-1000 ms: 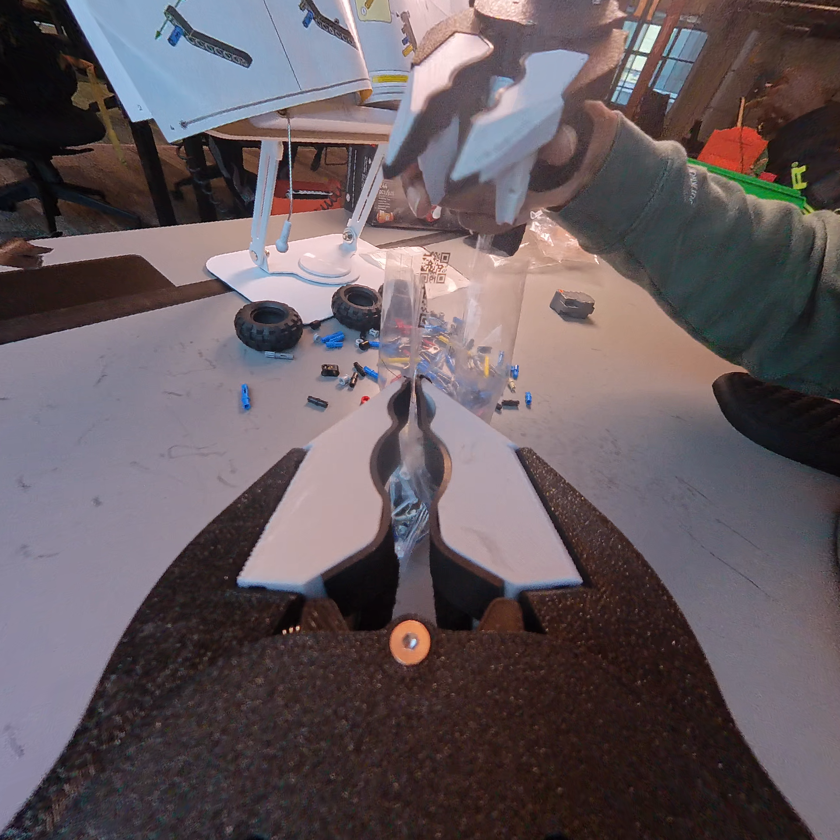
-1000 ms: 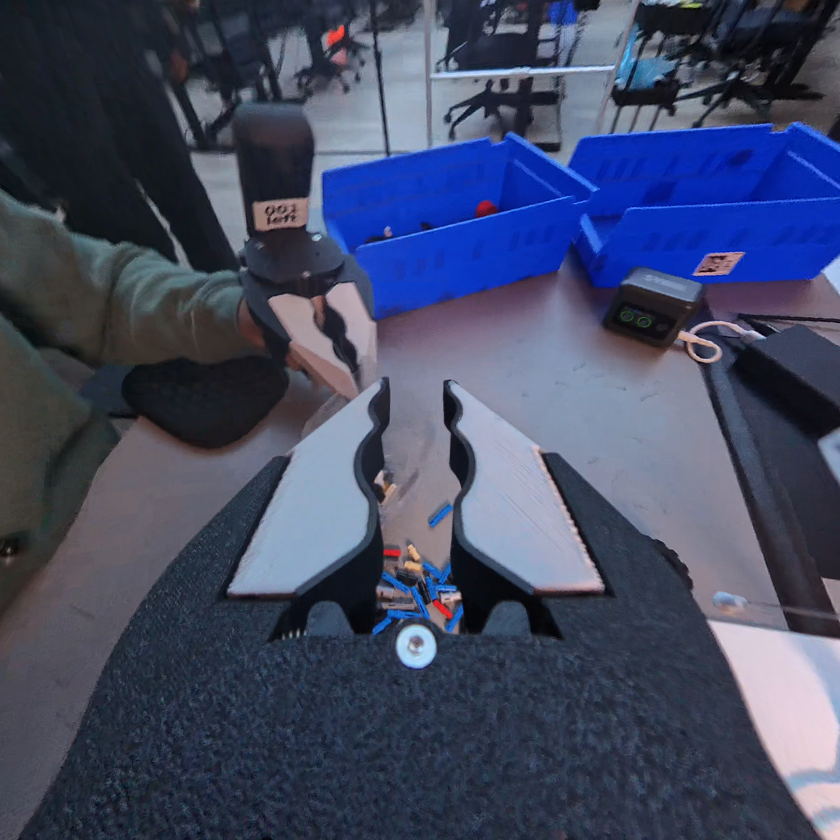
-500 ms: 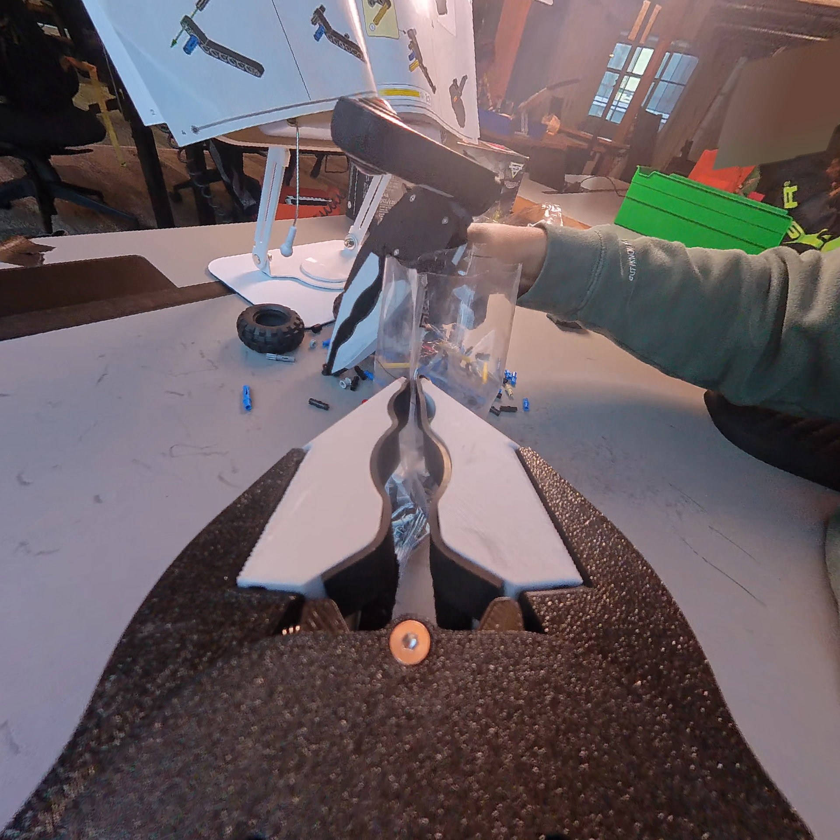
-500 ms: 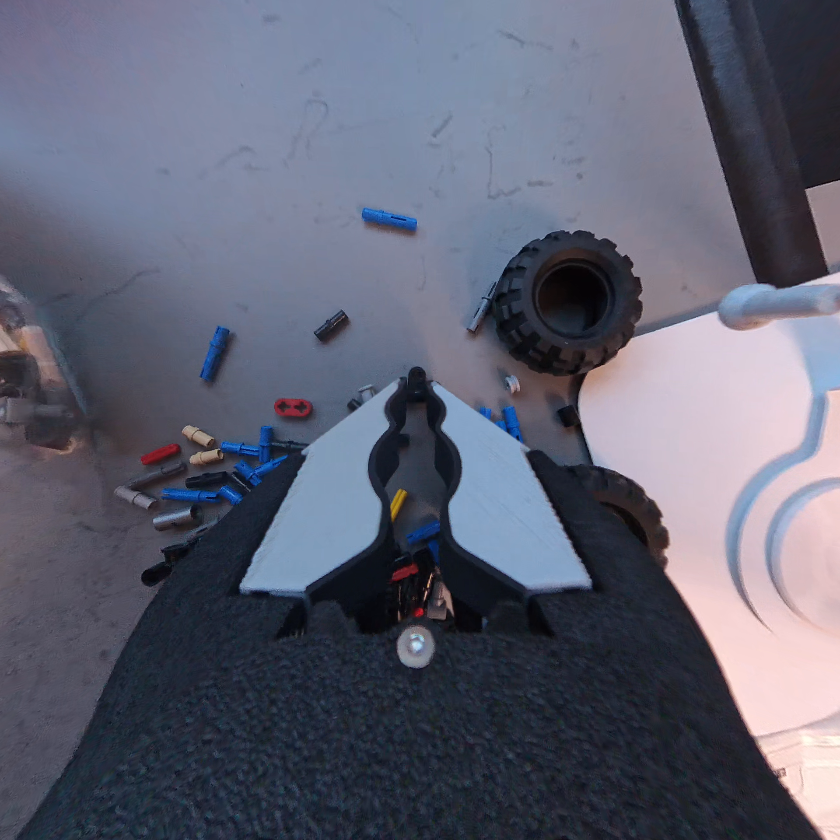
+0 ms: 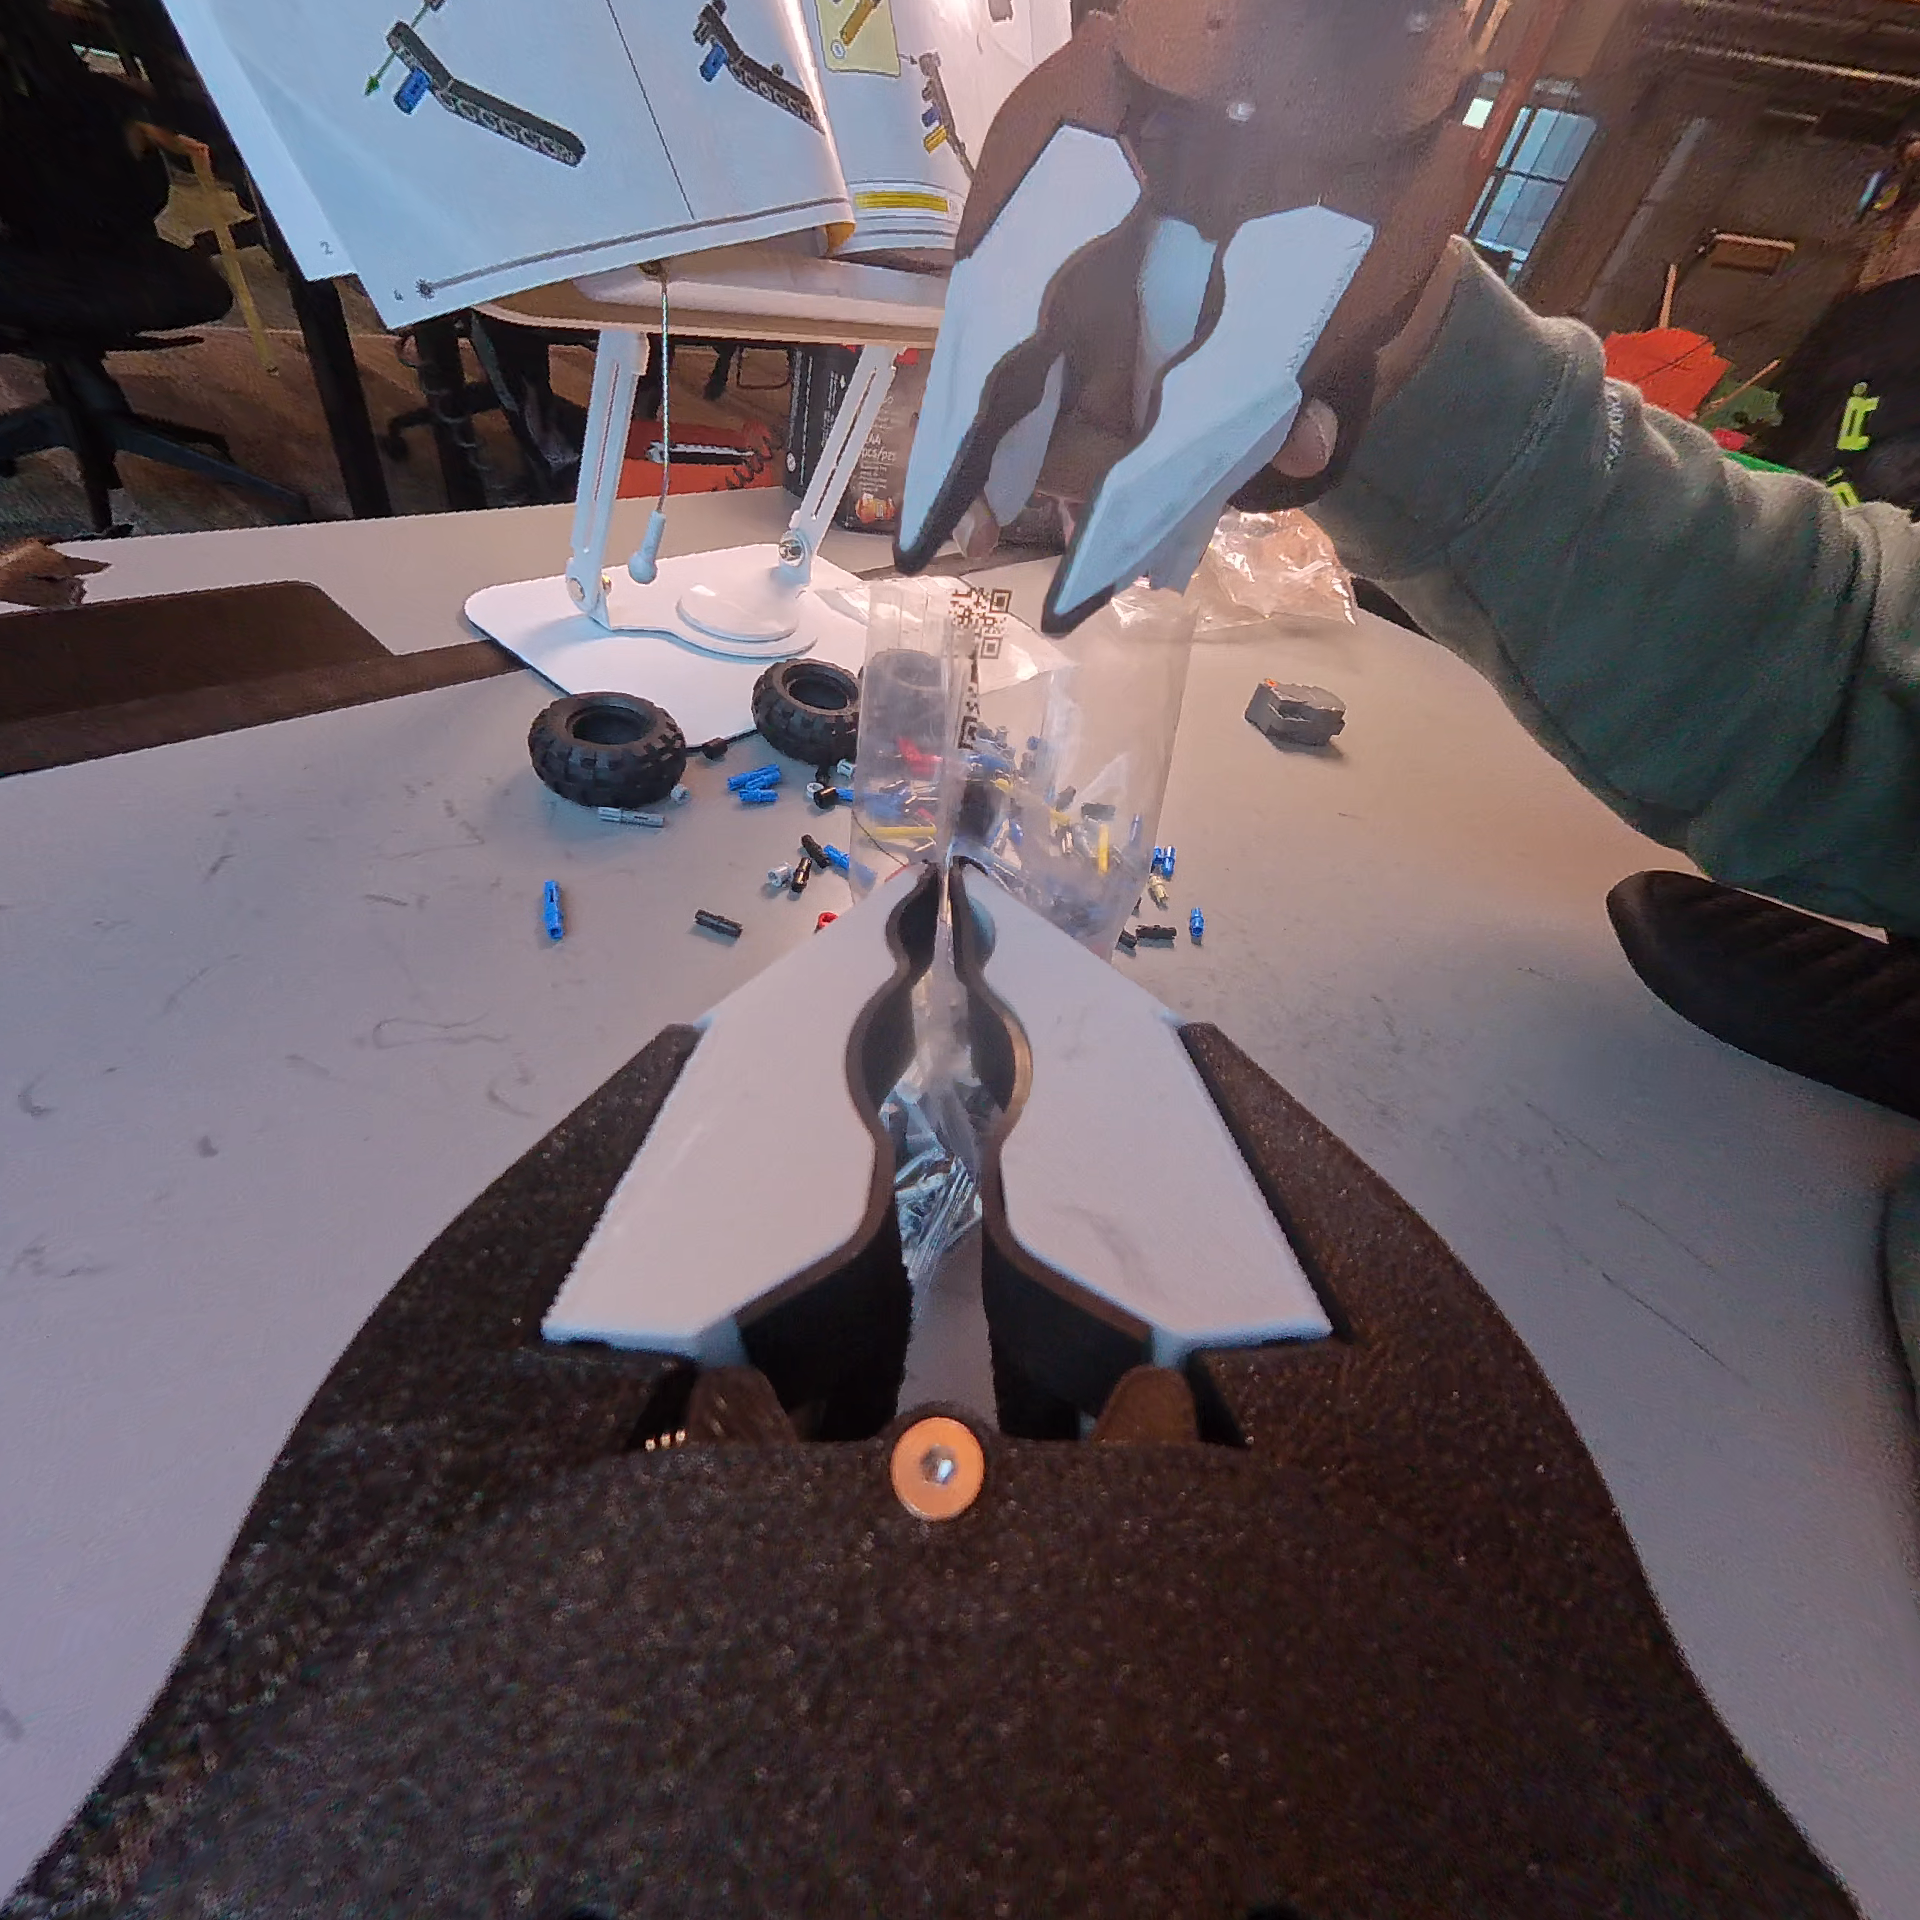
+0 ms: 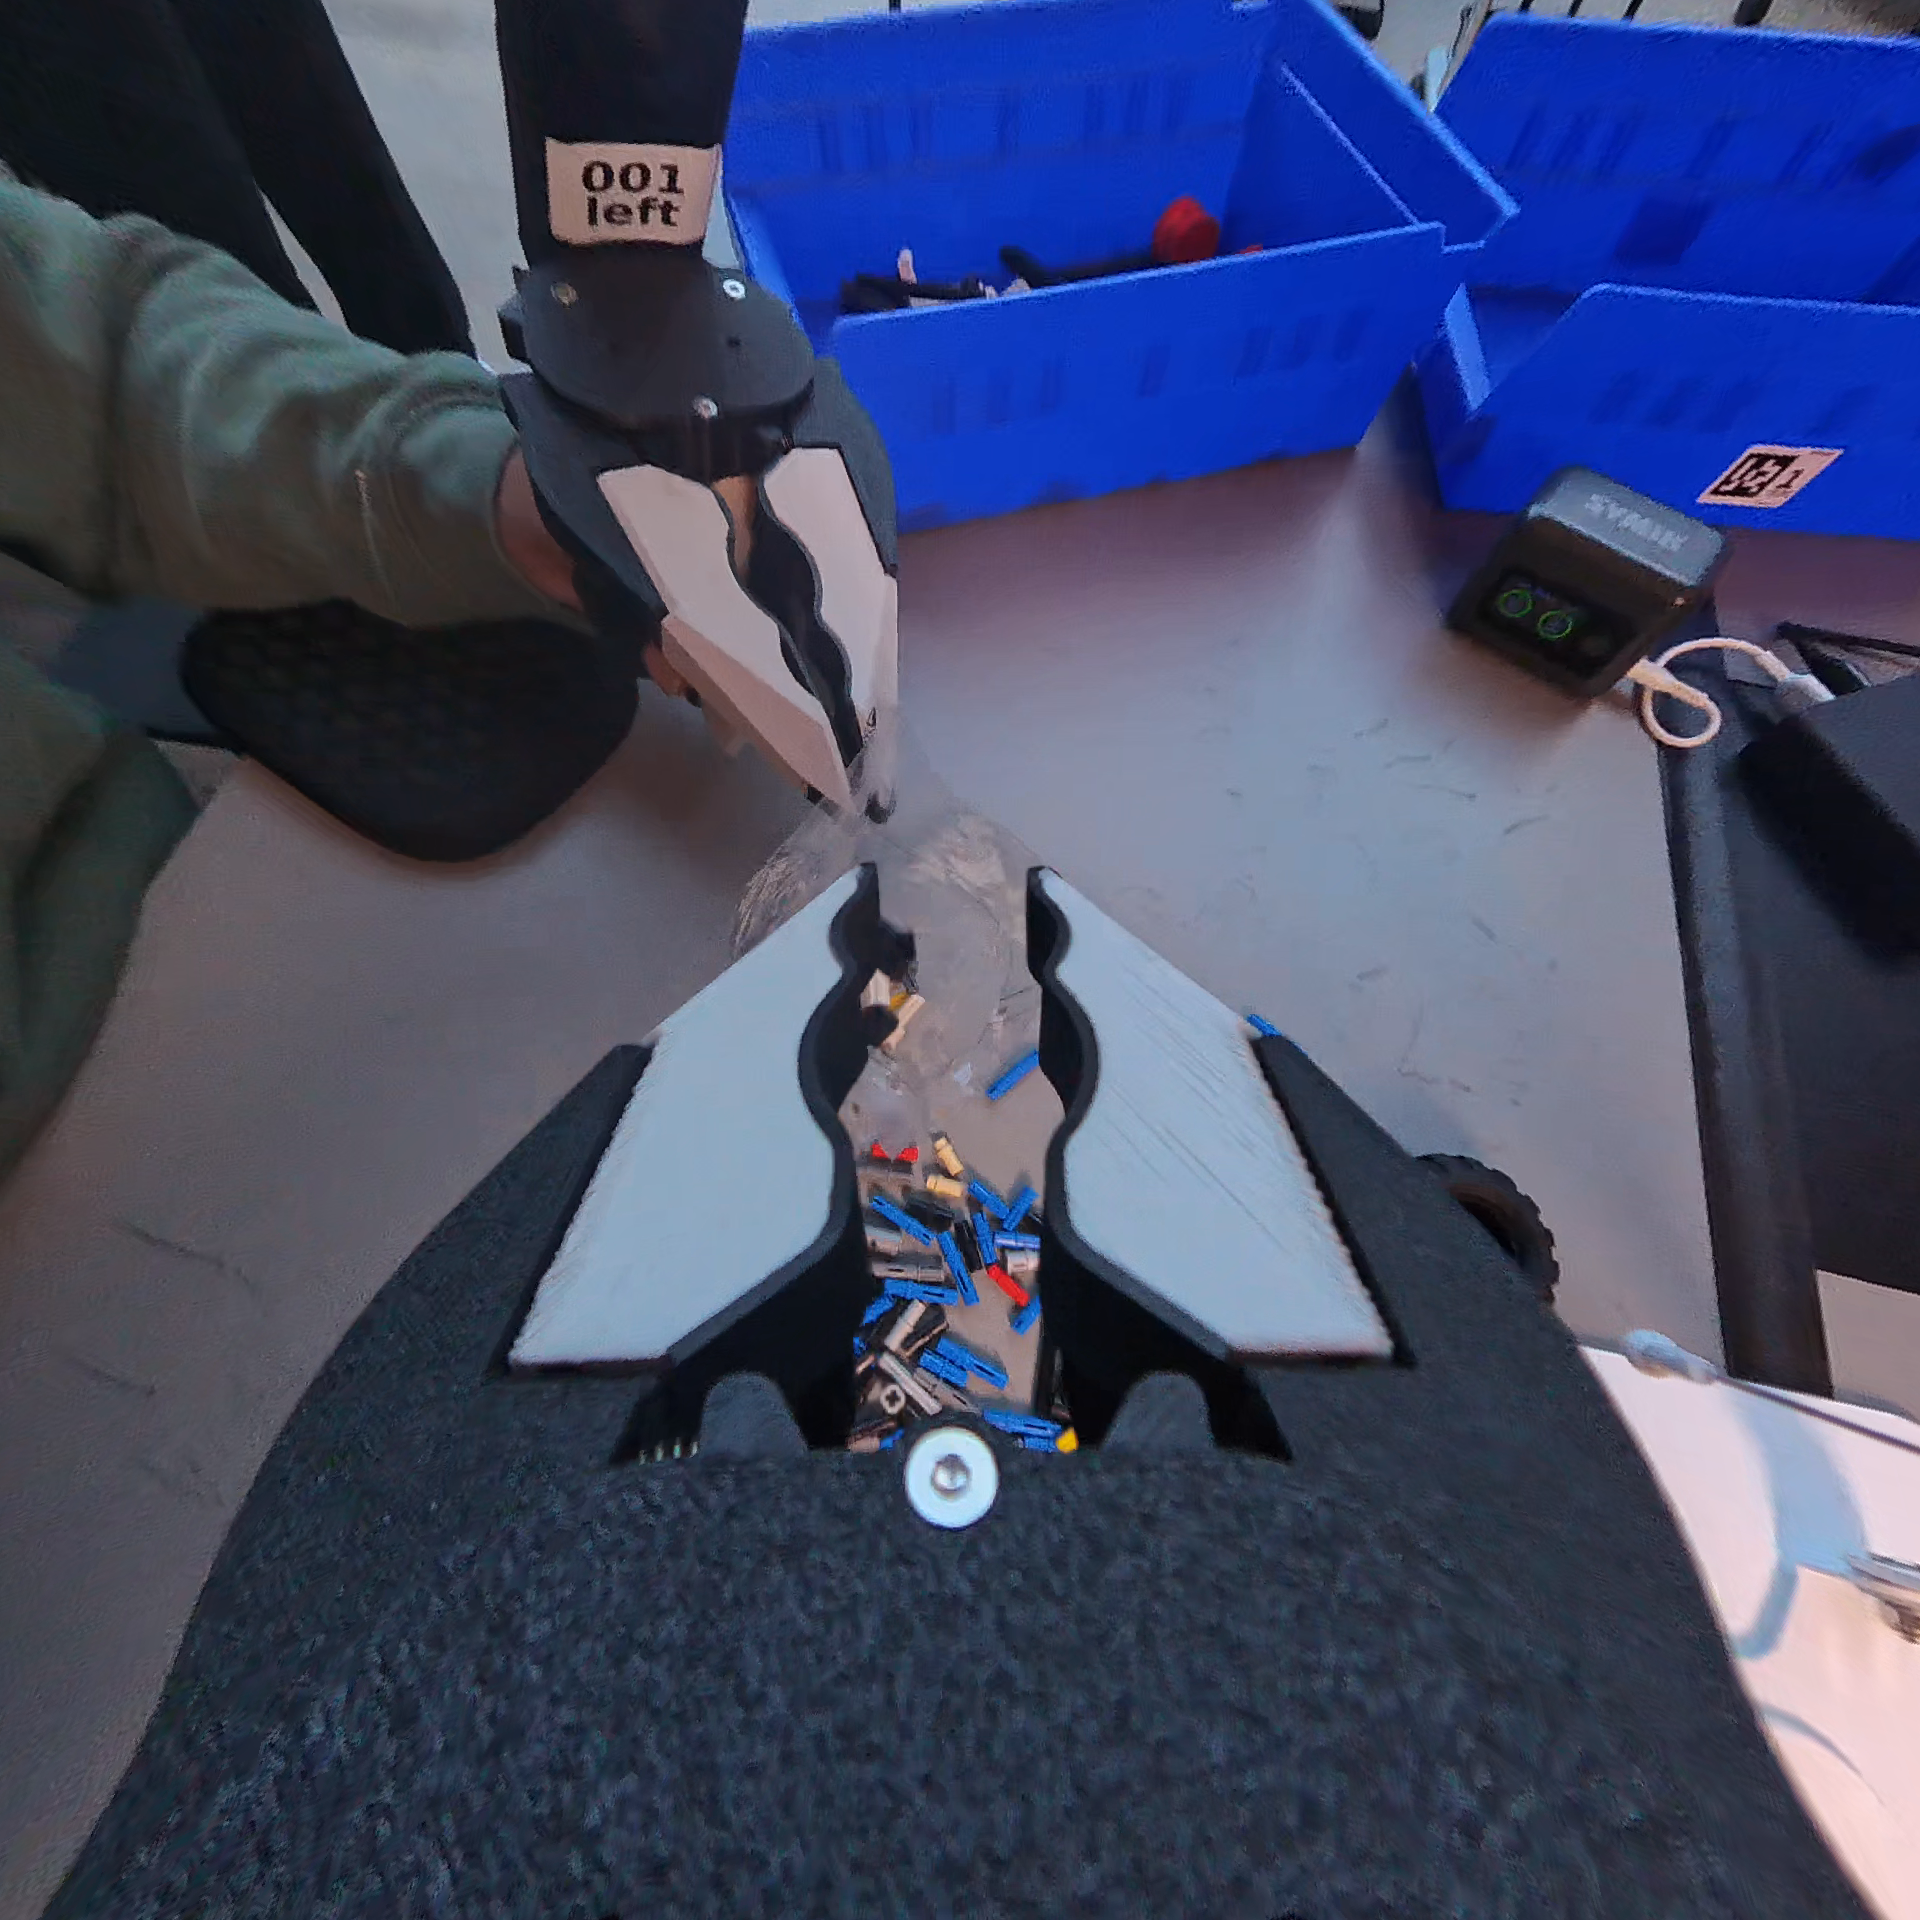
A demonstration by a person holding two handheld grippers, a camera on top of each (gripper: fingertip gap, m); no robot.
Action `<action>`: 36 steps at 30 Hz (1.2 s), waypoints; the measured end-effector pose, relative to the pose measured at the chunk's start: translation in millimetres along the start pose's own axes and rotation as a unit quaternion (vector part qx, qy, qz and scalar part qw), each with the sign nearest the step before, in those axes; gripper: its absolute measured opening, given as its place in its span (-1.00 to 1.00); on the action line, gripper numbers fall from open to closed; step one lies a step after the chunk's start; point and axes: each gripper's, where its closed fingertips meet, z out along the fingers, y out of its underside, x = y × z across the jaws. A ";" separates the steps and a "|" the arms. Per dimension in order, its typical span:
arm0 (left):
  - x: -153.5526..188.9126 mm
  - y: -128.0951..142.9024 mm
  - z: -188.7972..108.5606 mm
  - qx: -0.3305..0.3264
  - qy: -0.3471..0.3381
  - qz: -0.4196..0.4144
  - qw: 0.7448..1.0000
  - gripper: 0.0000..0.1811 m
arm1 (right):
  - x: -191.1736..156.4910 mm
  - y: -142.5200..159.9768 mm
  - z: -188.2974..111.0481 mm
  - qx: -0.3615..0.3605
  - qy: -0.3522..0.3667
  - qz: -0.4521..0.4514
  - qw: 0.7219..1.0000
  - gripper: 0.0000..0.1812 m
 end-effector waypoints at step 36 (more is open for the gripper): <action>2.0 1.1 1.0 -0.002 0.006 0.001 1.000 -0.99 | 37.3 173.7 -2.4 -0.201 0.076 0.059 0.975 -0.93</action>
